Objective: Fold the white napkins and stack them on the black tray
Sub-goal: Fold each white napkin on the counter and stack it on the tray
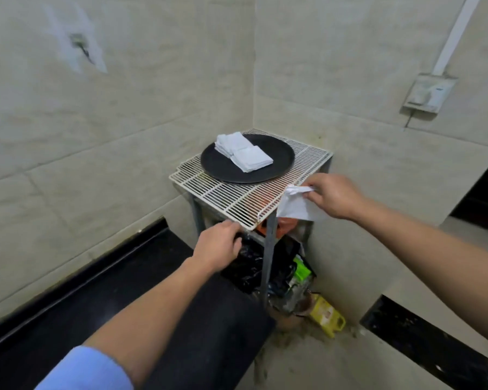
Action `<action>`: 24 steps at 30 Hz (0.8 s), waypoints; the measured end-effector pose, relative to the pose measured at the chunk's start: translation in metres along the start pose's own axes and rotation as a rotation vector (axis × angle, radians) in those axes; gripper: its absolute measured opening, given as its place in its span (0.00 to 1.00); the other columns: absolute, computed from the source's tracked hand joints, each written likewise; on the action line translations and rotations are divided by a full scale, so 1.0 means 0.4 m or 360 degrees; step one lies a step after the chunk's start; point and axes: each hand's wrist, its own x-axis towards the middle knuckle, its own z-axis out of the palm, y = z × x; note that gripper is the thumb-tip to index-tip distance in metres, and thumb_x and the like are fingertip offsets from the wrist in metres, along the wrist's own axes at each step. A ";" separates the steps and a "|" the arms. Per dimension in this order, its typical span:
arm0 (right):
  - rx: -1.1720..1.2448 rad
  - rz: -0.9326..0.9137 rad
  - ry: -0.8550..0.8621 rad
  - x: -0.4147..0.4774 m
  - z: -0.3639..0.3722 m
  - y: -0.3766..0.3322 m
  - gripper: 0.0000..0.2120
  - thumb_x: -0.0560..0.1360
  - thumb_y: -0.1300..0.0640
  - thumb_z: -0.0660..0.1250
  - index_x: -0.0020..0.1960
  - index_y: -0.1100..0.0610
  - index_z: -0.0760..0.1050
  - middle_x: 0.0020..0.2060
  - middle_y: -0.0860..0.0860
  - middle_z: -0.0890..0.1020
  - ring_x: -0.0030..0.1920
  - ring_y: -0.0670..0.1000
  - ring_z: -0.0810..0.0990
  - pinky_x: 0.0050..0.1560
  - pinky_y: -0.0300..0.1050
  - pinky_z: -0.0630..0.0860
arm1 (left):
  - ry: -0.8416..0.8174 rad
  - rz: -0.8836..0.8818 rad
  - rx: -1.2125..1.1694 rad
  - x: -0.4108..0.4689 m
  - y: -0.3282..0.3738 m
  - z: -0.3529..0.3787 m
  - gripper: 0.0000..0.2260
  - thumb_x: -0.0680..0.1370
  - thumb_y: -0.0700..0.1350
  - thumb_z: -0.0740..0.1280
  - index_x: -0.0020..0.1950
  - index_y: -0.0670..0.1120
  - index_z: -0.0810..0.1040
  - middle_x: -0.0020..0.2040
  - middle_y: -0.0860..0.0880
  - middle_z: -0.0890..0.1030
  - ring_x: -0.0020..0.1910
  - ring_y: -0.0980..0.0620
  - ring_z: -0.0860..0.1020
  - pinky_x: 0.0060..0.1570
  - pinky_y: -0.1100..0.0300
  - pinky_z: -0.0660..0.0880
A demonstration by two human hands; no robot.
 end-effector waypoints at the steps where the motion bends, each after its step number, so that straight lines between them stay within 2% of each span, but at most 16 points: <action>1: -0.0010 0.0009 0.0001 0.046 -0.008 0.017 0.07 0.77 0.54 0.65 0.53 0.52 0.79 0.50 0.54 0.83 0.52 0.59 0.79 0.42 0.47 0.69 | 0.0001 -0.0004 0.0001 0.039 -0.007 -0.001 0.10 0.78 0.48 0.61 0.57 0.48 0.74 0.52 0.49 0.77 0.52 0.47 0.76 0.45 0.51 0.74; 3: -0.0012 0.0002 0.0008 0.143 -0.015 0.051 0.08 0.77 0.54 0.64 0.54 0.51 0.79 0.52 0.52 0.82 0.53 0.57 0.78 0.42 0.45 0.67 | 0.0012 -0.0027 0.0019 0.114 -0.023 0.002 0.10 0.77 0.47 0.62 0.56 0.47 0.75 0.51 0.49 0.77 0.52 0.46 0.76 0.46 0.52 0.74; 9: 0.0058 -0.0166 -0.0091 0.420 0.024 0.144 0.08 0.76 0.53 0.65 0.54 0.48 0.79 0.52 0.50 0.82 0.53 0.55 0.78 0.45 0.47 0.72 | 0.0168 -0.0158 0.0127 0.326 -0.062 0.040 0.10 0.76 0.46 0.63 0.54 0.45 0.77 0.50 0.47 0.78 0.51 0.47 0.76 0.49 0.53 0.74; 13: 0.0183 -0.0368 -0.0213 0.578 0.077 0.188 0.09 0.74 0.54 0.66 0.52 0.47 0.80 0.51 0.49 0.82 0.53 0.54 0.78 0.47 0.48 0.74 | 0.0234 -0.0417 0.0160 0.458 -0.068 0.071 0.11 0.77 0.47 0.63 0.58 0.47 0.76 0.51 0.49 0.75 0.51 0.50 0.74 0.50 0.55 0.73; 20: 0.0234 -0.0692 -0.0415 0.769 0.150 0.213 0.09 0.75 0.54 0.66 0.53 0.48 0.80 0.51 0.47 0.82 0.51 0.53 0.78 0.50 0.50 0.76 | 0.0155 -0.0872 0.0091 0.585 -0.044 0.136 0.10 0.79 0.49 0.61 0.55 0.47 0.76 0.52 0.49 0.74 0.51 0.49 0.73 0.52 0.52 0.73; 24: 0.0327 -0.0699 -0.0537 0.863 0.208 0.209 0.07 0.75 0.54 0.66 0.51 0.49 0.80 0.49 0.49 0.82 0.49 0.54 0.78 0.49 0.51 0.77 | 0.0190 -0.0937 0.0144 0.595 -0.031 0.165 0.12 0.80 0.48 0.58 0.53 0.46 0.78 0.49 0.48 0.76 0.48 0.48 0.74 0.51 0.52 0.72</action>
